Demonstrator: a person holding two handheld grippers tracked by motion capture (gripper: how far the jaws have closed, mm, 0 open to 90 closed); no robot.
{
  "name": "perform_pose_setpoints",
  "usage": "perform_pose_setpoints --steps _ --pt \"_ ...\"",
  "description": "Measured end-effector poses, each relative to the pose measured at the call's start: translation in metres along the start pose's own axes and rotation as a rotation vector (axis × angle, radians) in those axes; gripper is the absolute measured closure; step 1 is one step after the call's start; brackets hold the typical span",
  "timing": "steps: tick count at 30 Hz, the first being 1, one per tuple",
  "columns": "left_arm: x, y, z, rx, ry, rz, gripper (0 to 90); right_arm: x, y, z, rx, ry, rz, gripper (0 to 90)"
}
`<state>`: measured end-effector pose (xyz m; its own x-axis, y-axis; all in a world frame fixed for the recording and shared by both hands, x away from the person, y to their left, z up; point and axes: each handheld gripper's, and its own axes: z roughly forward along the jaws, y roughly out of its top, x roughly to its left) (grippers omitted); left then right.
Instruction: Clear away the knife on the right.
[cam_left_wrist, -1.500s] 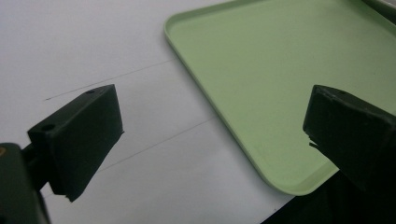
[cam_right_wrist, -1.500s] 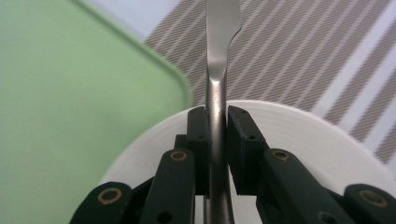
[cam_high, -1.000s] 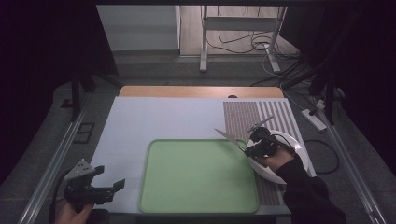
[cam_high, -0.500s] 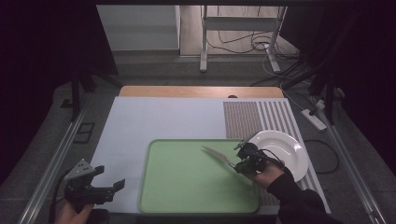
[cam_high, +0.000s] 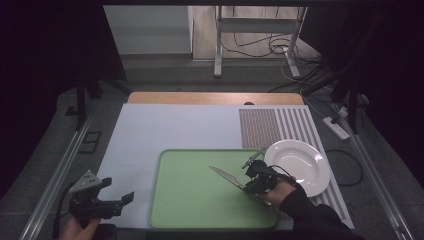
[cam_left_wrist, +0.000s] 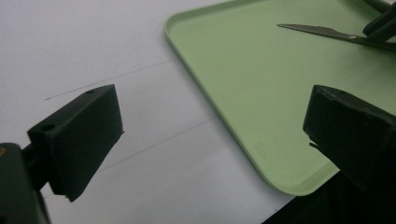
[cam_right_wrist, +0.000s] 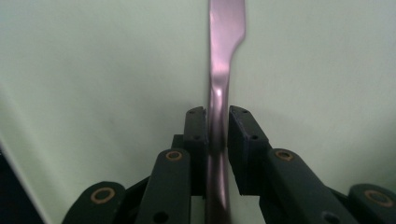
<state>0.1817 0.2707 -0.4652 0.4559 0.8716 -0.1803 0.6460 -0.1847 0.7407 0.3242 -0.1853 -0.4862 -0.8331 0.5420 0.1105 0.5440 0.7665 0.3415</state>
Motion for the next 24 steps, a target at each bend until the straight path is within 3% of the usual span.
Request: perform_pose_setpoints --steps 1,2,3,8,12,14,16,24 --pt "0.0 0.0 0.0 0.0 0.0 -0.001 4.4 0.0 0.002 -0.003 -0.022 -0.002 -0.018 87.8" --pt "0.0 0.0 0.0 0.001 0.0 -0.001 4.4 0.003 0.009 -0.007 -0.061 0.01 -0.066 90.0" --pt "0.0 0.0 0.0 0.001 0.0 -0.001 4.4 0.003 0.009 -0.007 -0.061 0.01 -0.066 90.0" --pt "0.0 0.0 0.0 0.001 0.0 -0.002 4.4 0.011 0.033 0.014 -0.043 0.027 -0.164 90.0" --pt "0.001 0.0 0.0 0.001 -0.001 -0.005 4.4 0.015 0.046 0.031 -0.027 0.007 -0.216 90.0" --pt "0.0 0.0 0.0 0.0 -0.001 -0.002 4.4 0.014 0.05 0.036 -0.021 -0.018 -0.223 90.0" --pt "0.0 0.0 0.0 0.001 -0.001 -0.002 4.4 0.01 0.052 0.038 -0.027 -0.013 -0.217 90.0" --pt "0.0 0.0 0.0 0.0 0.0 -0.001 4.4 -0.011 0.043 0.03 -0.009 -0.085 -0.135 90.0"
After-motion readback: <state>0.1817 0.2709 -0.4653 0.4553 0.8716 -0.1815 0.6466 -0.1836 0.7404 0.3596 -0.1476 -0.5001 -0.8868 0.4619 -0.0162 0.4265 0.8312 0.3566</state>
